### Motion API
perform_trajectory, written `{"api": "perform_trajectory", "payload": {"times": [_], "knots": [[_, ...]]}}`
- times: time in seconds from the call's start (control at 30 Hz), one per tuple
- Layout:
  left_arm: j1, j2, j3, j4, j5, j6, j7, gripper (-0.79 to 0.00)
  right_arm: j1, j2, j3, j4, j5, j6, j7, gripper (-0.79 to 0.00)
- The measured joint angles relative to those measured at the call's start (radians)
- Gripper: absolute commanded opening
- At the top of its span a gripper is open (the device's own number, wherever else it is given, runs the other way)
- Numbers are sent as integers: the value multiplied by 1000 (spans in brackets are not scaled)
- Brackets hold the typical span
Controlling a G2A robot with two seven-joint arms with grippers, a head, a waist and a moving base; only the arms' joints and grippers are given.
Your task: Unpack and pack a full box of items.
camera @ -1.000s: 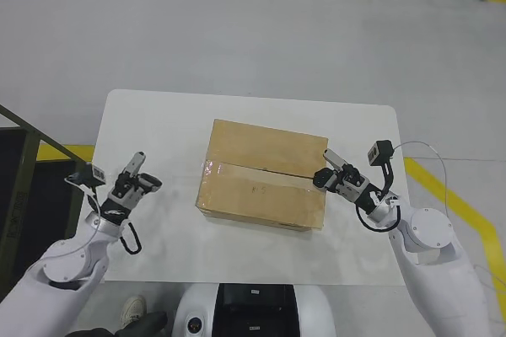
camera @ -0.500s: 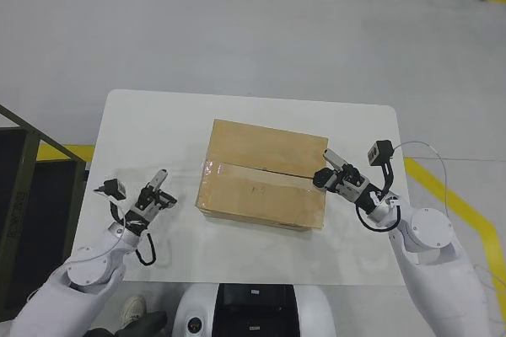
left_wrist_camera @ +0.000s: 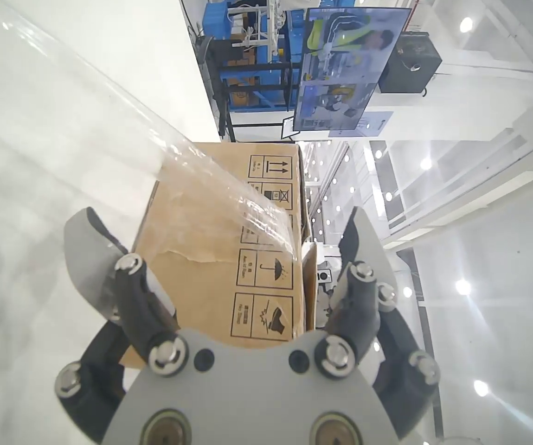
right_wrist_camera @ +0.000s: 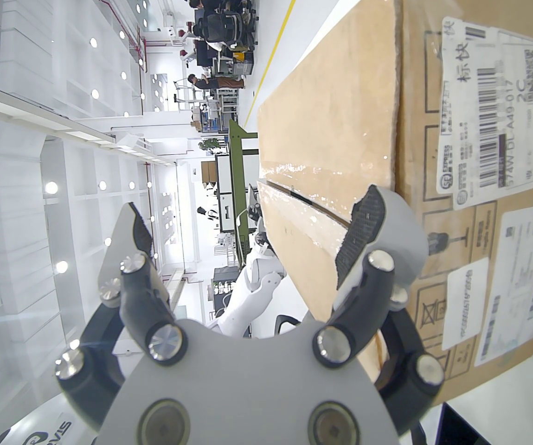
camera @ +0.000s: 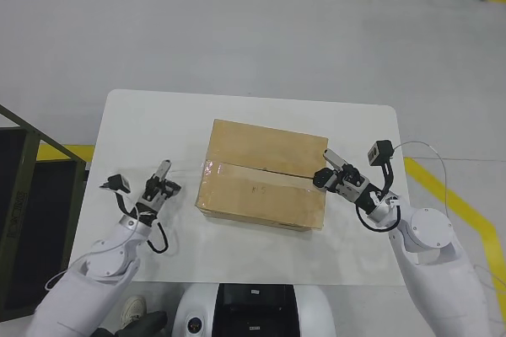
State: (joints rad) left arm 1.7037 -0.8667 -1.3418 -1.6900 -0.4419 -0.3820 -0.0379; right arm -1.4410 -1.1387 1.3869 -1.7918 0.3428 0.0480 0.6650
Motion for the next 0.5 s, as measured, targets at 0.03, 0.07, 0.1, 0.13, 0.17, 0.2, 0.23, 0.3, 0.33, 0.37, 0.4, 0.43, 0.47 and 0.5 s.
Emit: {"api": "perform_trajectory", "payload": {"times": [0.03,0.07,0.1,0.13,0.17,0.2,0.23,0.3,0.33,0.37,0.4,0.43,0.47,0.5], "knots": [[-5,-2,1,2,-1,3,2,-194,0,0,0,0,0,0,0,0],[-12,-5,4,5,-1,8,3,-203,0,0,0,0,0,0,0,0],[-17,-8,6,8,-2,11,2,-206,0,0,0,0,0,0,0,0],[-22,-10,8,10,-2,14,2,-228,0,0,0,0,0,0,0,0],[-28,-13,11,12,-1,18,1,-268,0,0,0,0,0,0,0,0],[-31,-15,13,12,0,19,1,-277,0,0,0,0,0,0,0,0],[-33,-18,15,13,-1,21,0,-286,0,0,0,0,0,0,0,0],[-38,-22,17,17,-5,23,-2,-302,0,0,0,0,0,0,0,0],[-40,-24,18,20,-6,23,-2,-302,0,0,0,0,0,0,0,0],[-42,-27,18,25,-8,23,-2,-326,0,0,0,0,0,0,0,0],[-44,-29,18,30,-8,22,-2,-357,0,0,0,0,0,0,0,0],[-46,-31,18,34,-9,20,-2,-372,0,0,0,0,0,0,0,0],[-48,-34,17,39,-9,18,0,-394,0,0,0,0,0,0,0,0],[-49,-35,15,43,-9,16,1,-403,0,0,0,0,0,0,0,0]]}}
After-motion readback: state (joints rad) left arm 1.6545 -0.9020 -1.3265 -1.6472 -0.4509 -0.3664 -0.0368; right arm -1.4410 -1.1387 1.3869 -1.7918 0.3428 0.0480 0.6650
